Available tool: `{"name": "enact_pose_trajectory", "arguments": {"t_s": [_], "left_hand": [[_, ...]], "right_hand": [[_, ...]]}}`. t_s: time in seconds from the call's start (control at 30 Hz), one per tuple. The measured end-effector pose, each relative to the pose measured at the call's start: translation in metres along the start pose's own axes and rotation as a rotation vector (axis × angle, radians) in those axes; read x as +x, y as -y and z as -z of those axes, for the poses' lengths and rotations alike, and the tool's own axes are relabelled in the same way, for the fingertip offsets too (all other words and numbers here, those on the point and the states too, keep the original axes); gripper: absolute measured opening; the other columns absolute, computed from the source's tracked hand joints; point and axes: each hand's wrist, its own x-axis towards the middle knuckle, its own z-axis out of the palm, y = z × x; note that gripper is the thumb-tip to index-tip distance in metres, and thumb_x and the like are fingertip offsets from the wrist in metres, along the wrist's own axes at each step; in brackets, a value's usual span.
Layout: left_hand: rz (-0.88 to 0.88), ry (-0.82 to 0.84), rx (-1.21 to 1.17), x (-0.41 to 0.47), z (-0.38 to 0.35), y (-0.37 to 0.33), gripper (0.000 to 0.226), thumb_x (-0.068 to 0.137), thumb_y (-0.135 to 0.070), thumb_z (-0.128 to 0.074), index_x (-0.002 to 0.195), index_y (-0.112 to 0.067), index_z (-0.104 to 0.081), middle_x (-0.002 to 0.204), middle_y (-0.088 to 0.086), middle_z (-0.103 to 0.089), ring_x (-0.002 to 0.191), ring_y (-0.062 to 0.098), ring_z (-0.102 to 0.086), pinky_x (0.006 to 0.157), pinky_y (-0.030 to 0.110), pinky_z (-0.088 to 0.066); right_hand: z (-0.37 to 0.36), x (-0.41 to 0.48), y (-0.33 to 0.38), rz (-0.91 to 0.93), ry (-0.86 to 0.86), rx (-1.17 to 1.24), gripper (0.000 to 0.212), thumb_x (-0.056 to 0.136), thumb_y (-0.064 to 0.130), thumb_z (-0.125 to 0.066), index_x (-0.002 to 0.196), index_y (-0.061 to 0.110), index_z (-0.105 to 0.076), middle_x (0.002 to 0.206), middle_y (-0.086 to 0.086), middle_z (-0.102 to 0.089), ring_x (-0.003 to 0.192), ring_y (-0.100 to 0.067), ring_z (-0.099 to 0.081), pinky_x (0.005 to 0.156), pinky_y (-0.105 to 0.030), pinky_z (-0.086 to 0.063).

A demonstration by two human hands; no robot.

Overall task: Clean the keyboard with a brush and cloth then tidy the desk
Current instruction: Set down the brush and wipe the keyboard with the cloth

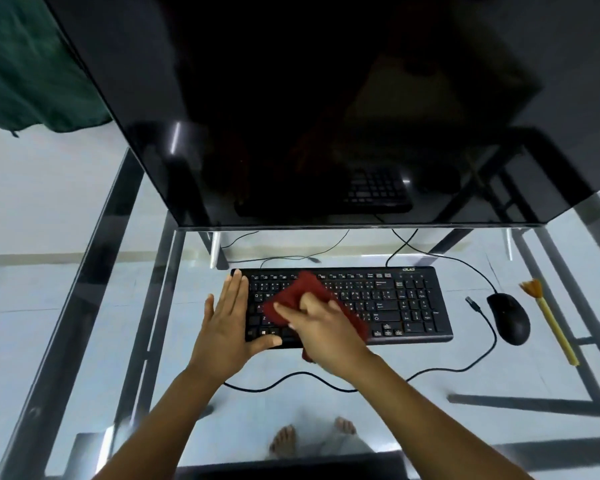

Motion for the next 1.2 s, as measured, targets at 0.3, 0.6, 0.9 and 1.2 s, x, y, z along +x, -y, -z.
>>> {"name": "enact_pose_trajectory", "arguments": {"t_s": [0.3,0.6,0.9,1.2], "left_hand": [[-0.017,0.031,-0.209,0.003,0.019,0.014,0.127,0.064,-0.054,-0.081,0.153,-0.023,0.005,0.161,-0.006,-0.009,0.147,0.015,-0.008,0.121,0.039,-0.006],[-0.032,0.026,-0.324,-0.001,0.015,0.022,0.126,0.065,-0.045,-0.084,0.153,-0.024,0.003,0.156,-0.011,-0.02,0.144,0.004,-0.012,0.117,0.032,0.004],[-0.003,0.04,-0.406,-0.004,0.018,0.02,0.128,0.067,-0.047,-0.082,0.152,-0.023,0.01,0.145,-0.03,-0.008,0.123,-0.01,-0.007,0.114,0.026,0.006],[-0.028,0.049,-0.384,-0.005,0.014,0.024,0.135,0.064,-0.055,-0.081,0.15,-0.025,0.019,0.156,-0.022,-0.005,0.134,-0.012,-0.004,0.116,0.026,0.007]], "right_hand": [[0.021,0.018,-0.029,-0.275,-0.165,-0.015,0.04,0.094,0.017,-0.057,0.134,0.019,-0.056,0.099,-0.012,-0.057,0.067,-0.034,-0.06,0.075,-0.045,-0.055],[0.022,0.051,-0.012,-0.179,-0.051,0.111,0.043,0.096,0.013,-0.052,0.137,0.028,-0.052,0.111,-0.002,-0.053,0.092,-0.022,-0.063,0.087,-0.035,-0.054],[0.01,0.065,0.014,-0.021,-0.008,0.169,0.039,0.096,0.02,-0.05,0.131,0.037,-0.055,0.111,0.005,-0.052,0.099,-0.016,-0.059,0.076,-0.024,-0.047],[0.013,0.07,0.019,0.145,0.113,0.122,0.042,0.095,0.016,-0.051,0.132,0.033,-0.054,0.1,0.003,-0.047,0.096,-0.015,-0.062,0.075,-0.024,-0.046]]}}
